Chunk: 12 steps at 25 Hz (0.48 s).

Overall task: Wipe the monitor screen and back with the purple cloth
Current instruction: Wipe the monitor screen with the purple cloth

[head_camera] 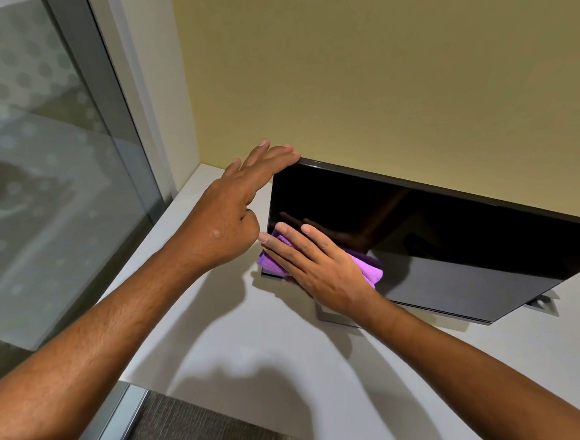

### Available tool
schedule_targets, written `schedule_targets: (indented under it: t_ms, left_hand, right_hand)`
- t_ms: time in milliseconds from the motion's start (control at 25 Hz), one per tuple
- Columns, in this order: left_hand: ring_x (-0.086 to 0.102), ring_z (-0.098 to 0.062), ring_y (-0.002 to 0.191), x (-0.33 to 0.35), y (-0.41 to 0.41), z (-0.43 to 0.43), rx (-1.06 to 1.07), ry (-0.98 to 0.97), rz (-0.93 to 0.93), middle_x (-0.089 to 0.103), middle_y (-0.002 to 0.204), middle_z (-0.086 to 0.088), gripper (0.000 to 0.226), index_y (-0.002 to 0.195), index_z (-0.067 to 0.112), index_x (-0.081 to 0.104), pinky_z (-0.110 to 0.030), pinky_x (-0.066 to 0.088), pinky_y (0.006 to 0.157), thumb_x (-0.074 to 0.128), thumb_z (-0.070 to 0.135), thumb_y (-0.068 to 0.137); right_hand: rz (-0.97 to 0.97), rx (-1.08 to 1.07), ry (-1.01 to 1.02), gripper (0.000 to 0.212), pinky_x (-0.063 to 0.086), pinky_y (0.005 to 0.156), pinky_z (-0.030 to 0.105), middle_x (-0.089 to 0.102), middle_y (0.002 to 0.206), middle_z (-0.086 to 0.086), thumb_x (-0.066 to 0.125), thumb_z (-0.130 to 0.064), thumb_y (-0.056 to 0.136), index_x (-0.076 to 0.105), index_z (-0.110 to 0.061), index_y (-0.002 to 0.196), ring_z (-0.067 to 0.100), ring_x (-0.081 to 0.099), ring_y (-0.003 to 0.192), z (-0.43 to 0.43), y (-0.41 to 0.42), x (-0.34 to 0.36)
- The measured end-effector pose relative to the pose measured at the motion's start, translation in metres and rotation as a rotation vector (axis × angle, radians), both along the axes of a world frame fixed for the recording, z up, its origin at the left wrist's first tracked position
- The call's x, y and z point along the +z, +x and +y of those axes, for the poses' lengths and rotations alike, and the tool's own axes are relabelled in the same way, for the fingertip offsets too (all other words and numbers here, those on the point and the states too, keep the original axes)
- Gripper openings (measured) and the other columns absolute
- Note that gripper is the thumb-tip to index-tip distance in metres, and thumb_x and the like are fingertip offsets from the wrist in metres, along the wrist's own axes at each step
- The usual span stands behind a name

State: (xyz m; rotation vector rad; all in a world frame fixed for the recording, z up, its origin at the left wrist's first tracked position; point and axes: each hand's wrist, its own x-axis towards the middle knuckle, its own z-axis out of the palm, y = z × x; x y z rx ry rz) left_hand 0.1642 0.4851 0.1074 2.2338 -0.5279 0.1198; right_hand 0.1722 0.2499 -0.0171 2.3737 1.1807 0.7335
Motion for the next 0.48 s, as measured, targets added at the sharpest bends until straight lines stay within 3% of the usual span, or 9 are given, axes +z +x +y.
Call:
schedule_targets:
  t_ms: [120, 320, 400, 480]
  left_hand:
    - [0.002, 0.008, 0.162, -0.001, -0.001, 0.0, -0.005, 0.01, -0.007, 0.027, 0.173, 0.023, 0.118, 0.165, 0.036, 0.036, -0.038, 0.004, 0.137, 0.035, -0.029, 0.066]
    - [0.003, 0.01, 0.161, 0.003, 0.0, 0.002, -0.026, 0.002, 0.012, 0.028, 0.172, 0.023, 0.116, 0.164, 0.036, 0.038, -0.035, 0.004, 0.136, 0.035, -0.028, 0.067]
    - [0.004, 0.011, 0.161, 0.006, 0.002, 0.005, -0.033, 0.014, 0.024, 0.03, 0.171, 0.024, 0.118, 0.163, 0.037, 0.039, -0.034, 0.004, 0.136, 0.033, -0.029, 0.066]
    - [0.005, 0.009, 0.161, 0.009, 0.005, 0.008, -0.038, 0.028, 0.024, 0.033, 0.171, 0.023, 0.12, 0.163, 0.037, 0.04, -0.035, 0.005, 0.136, 0.031, -0.029, 0.063]
  right_hand:
    - [-0.097, 0.025, -0.013, 0.07, 0.019, 0.133, 0.046, 0.004, 0.18, 0.001, 0.045, -0.012, 0.111, 0.01, -0.01, 0.171, 0.027, 0.01, 0.166, 0.002, 0.002, -0.001]
    - [-0.216, 0.042, 0.068, 0.069, 0.027, 0.131, 0.048, 0.02, 0.178, -0.001, 0.055, -0.011, 0.108, 0.024, -0.014, 0.17, 0.026, 0.022, 0.163, 0.005, 0.012, 0.015]
    - [-0.24, 0.068, 0.165, 0.06, 0.033, 0.128, 0.05, 0.031, 0.174, -0.001, 0.054, -0.016, 0.111, 0.034, -0.015, 0.167, 0.027, 0.031, 0.16, 0.009, 0.016, 0.027]
    - [-0.245, 0.089, 0.208, 0.057, 0.037, 0.126, 0.05, 0.036, 0.172, 0.0, 0.05, -0.038, 0.115, 0.038, -0.014, 0.165, 0.026, 0.035, 0.158, 0.009, 0.019, 0.041]
